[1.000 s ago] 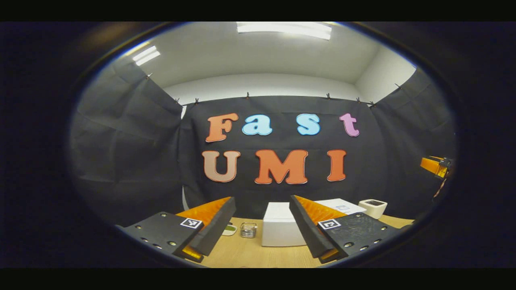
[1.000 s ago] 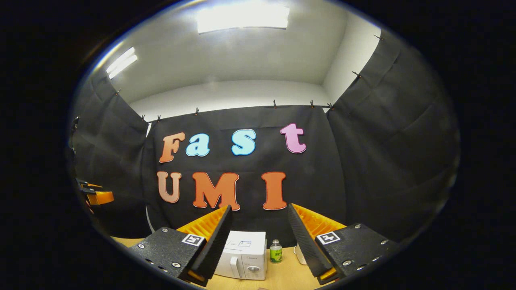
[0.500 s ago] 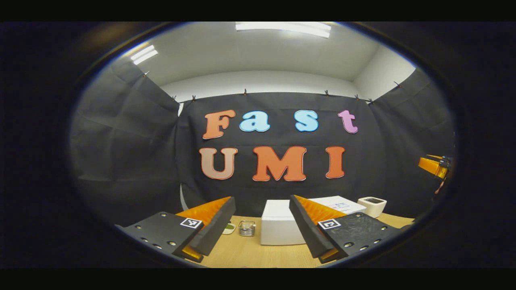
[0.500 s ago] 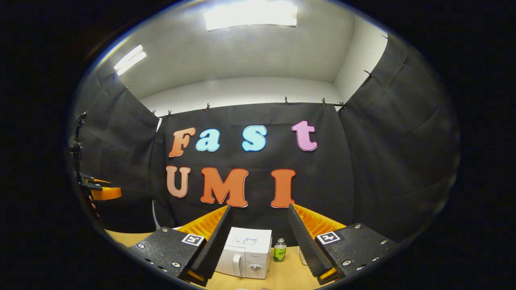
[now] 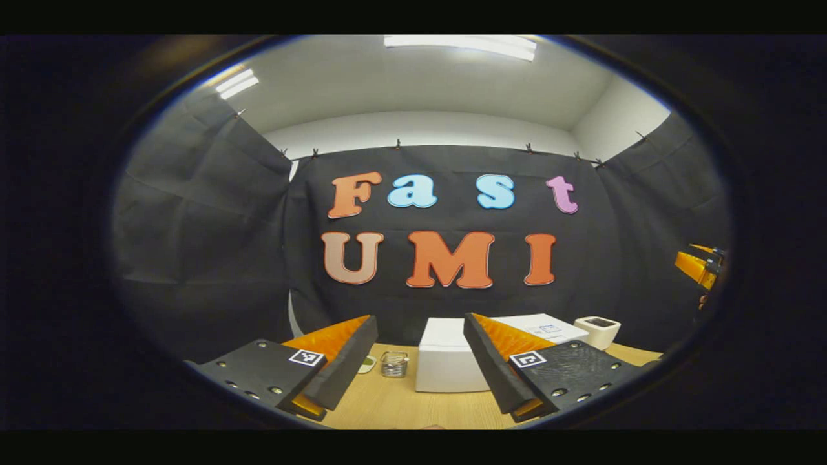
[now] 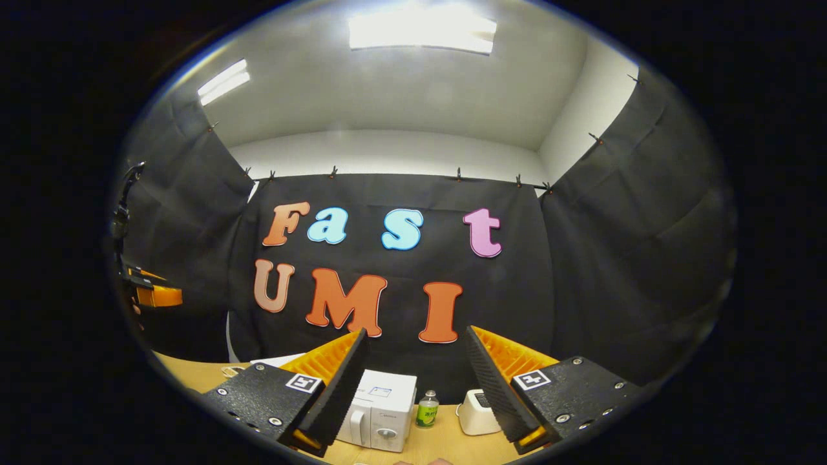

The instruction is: Open the microwave oven with the left hand, put the food in, and close the microwave oven.

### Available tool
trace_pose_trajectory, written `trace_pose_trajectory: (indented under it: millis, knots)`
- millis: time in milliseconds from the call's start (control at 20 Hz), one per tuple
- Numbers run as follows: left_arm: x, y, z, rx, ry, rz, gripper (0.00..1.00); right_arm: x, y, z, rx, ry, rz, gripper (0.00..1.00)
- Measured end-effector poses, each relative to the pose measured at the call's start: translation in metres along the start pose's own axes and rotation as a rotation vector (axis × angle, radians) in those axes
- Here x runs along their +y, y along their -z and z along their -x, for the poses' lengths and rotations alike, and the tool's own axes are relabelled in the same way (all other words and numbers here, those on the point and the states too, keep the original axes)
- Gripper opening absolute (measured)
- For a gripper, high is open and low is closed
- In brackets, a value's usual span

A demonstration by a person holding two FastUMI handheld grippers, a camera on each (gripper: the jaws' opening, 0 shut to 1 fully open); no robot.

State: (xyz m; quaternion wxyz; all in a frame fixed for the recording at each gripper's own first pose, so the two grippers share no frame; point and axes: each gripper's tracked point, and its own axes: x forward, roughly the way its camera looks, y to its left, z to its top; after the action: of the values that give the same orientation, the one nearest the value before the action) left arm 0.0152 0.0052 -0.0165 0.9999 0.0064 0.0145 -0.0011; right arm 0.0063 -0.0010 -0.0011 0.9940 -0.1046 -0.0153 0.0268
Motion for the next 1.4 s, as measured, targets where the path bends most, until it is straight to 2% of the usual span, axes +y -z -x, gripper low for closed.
trace_pose_trajectory:
  millis: [150, 550, 700, 750, 800, 900, 950, 1000, 1400]
  knots:
    - [-0.011, 0.006, -0.001, 0.0, 0.008, 0.0, 0.92, 0.001, 0.012, 0.003, 0.039, -0.017, -0.008, 0.93]
    - [-0.07, 0.044, -0.001, 0.008, 0.097, 0.002, 0.88, -0.022, 0.056, 0.018, 0.11, 0.012, -0.062, 0.94]
    - [-0.101, 0.071, -0.004, 0.035, 0.146, 0.018, 0.88, -0.032, 0.081, 0.028, 0.143, 0.028, -0.073, 0.94]
    - [-0.113, 0.081, -0.005, 0.045, 0.17, 0.016, 0.92, -0.035, 0.09, 0.032, 0.156, 0.033, -0.08, 0.94]
    - [-0.125, 0.088, -0.007, 0.049, 0.195, 0.015, 0.88, -0.036, 0.099, 0.036, 0.165, 0.034, -0.087, 0.94]
    - [-0.143, 0.106, -0.01, 0.063, 0.231, 0.028, 0.88, -0.043, 0.116, 0.042, 0.184, 0.036, -0.107, 0.95]
    - [-0.152, 0.116, -0.012, 0.072, 0.246, 0.037, 0.92, -0.048, 0.125, 0.045, 0.195, 0.044, -0.119, 0.94]
    - [-0.162, 0.125, -0.015, 0.076, 0.26, 0.044, 0.88, -0.053, 0.134, 0.046, 0.207, 0.053, -0.127, 0.94]
    - [-0.239, 0.203, -0.043, 0.172, 0.338, 0.052, 0.88, -0.079, 0.196, 0.067, 0.3, 0.096, -0.107, 0.95]
